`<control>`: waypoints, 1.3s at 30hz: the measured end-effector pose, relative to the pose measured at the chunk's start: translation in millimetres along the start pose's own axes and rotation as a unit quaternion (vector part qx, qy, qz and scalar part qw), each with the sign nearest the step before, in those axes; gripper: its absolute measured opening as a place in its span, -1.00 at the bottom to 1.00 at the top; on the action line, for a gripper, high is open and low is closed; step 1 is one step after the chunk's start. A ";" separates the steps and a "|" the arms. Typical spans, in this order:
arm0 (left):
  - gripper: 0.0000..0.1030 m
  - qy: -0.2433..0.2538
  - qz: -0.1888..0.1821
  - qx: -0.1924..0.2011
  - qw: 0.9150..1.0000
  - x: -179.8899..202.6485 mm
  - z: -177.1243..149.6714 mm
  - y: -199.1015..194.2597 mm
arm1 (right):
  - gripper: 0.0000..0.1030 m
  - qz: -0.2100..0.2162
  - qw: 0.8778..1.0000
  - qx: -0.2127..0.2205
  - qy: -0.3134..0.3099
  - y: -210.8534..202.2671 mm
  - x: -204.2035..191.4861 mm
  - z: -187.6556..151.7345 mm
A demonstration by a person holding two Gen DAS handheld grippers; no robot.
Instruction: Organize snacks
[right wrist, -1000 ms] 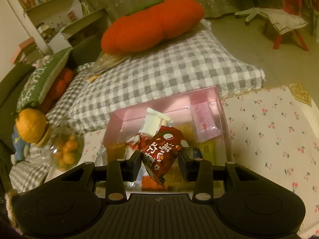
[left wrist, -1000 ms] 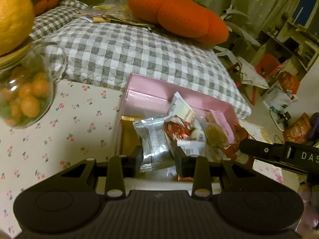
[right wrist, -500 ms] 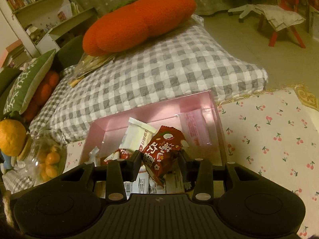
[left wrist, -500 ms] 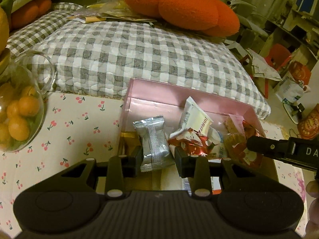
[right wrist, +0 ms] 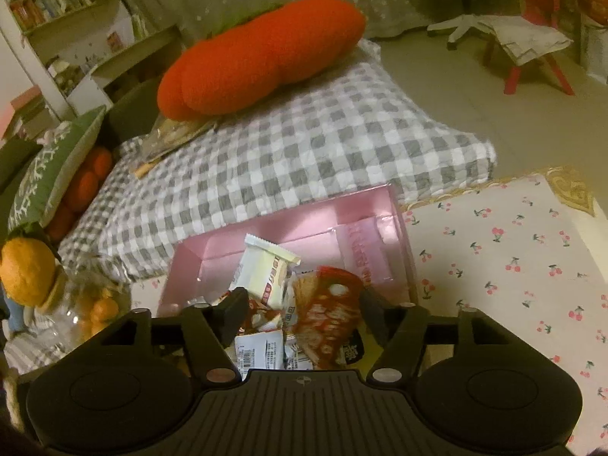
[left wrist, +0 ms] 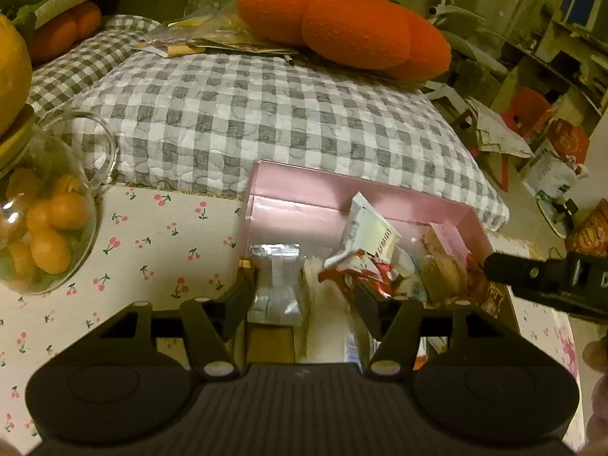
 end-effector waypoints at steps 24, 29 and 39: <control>0.81 0.030 0.000 -0.011 0.999 3.2 -59.0 -64.2 | 0.56 -0.038 0.997 0.000 -0.068 -81.5 9.1 -44.9; 0.89 0.038 0.019 -0.017 0.999 -3.4 -77.6 -72.9 | 0.61 -0.063 0.992 -0.007 -0.109 -88.5 8.4 -62.4; 0.98 0.052 0.045 -0.024 0.997 -9.7 -109.0 -99.4 | 0.62 -0.064 0.990 -0.026 -0.119 -101.1 -2.3 -101.9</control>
Point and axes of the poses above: each gripper's, at about its wrist camera, not at the fingertips, and y roughly the way its jaws point, x to its right, z to its top, the point moved 10 cm from there along y, roughly the way its jaws point, and after that the axes turned 2 degrees about z, right-handed, at the moved point
